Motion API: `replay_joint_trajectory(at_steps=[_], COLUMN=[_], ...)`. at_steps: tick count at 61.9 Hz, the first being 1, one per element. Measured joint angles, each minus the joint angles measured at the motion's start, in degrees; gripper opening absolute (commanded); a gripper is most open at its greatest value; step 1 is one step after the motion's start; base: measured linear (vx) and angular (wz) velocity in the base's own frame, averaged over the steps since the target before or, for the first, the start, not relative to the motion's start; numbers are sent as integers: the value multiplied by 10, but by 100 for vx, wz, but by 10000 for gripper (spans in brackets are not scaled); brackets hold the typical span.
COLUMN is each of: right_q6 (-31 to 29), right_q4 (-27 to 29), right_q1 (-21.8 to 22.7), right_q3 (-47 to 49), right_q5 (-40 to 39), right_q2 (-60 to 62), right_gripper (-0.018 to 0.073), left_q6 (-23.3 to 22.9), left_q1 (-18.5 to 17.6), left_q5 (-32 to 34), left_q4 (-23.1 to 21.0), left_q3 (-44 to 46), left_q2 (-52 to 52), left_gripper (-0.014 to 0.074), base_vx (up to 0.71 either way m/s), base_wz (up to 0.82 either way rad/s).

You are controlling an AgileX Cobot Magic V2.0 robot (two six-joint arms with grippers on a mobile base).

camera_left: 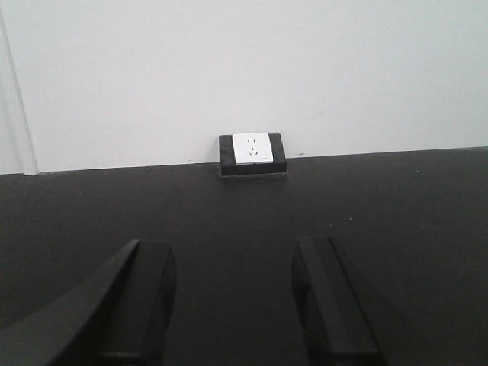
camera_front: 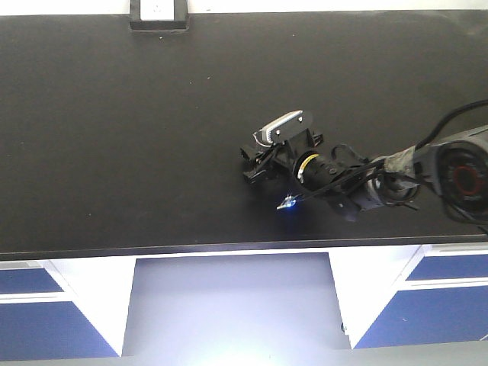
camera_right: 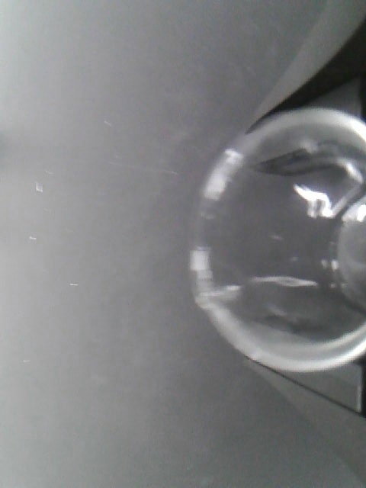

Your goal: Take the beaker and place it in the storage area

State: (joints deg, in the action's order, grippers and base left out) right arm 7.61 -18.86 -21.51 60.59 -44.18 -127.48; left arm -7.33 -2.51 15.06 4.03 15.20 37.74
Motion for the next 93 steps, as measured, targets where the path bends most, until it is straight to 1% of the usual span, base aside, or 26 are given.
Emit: replay_joint_trajectory(at_steps=[5, 15, 22, 29, 35, 48, 56, 60, 71, 78, 93], right_q6=[-13, -48, -57, -73, -88, -93, -93, -92, -68, -62, -32], right_q4=[5, 24, 37, 41, 52, 66, 66, 66, 68, 68, 70], right_q1=[1, 1, 1, 1, 1, 1, 1, 1, 1, 1, 1], right_q3=[-22, -106, -164, -197, -203, -207, -208, -208, -208, -208, -212], right_q5=[-1, -1, 4, 0, -10, -11, -3, 30, 187, 257, 450], right_q2=[28, 91, 142, 194, 210, 196, 226, 264, 388, 467, 638], right_gripper=[491, 491, 491, 491, 491, 491, 491, 491, 491, 491, 491], left_q6=[0, 0, 0, 0, 0, 0, 0, 0, 0, 0, 0], left_q1=[0, 0, 0, 0, 0, 0, 0, 0, 0, 0, 0], left_q5=[0, 0, 0, 0, 0, 0, 0, 0, 0, 0, 0], left_q4=[0, 0, 0, 0, 0, 0, 0, 0, 0, 0, 0], left_q3=[0, 0, 0, 0, 0, 0, 0, 0, 0, 0, 0], left_q2=[0, 0, 0, 0, 0, 0, 0, 0, 0, 0, 0], left_gripper=[478, 478, 478, 478, 478, 478, 478, 478, 478, 478, 478], base_vx=[0, 0, 0, 0, 0, 0, 0, 0, 0, 0, 0], base_wz=[0, 0, 0, 0, 0, 0, 0, 0, 0, 0, 0])
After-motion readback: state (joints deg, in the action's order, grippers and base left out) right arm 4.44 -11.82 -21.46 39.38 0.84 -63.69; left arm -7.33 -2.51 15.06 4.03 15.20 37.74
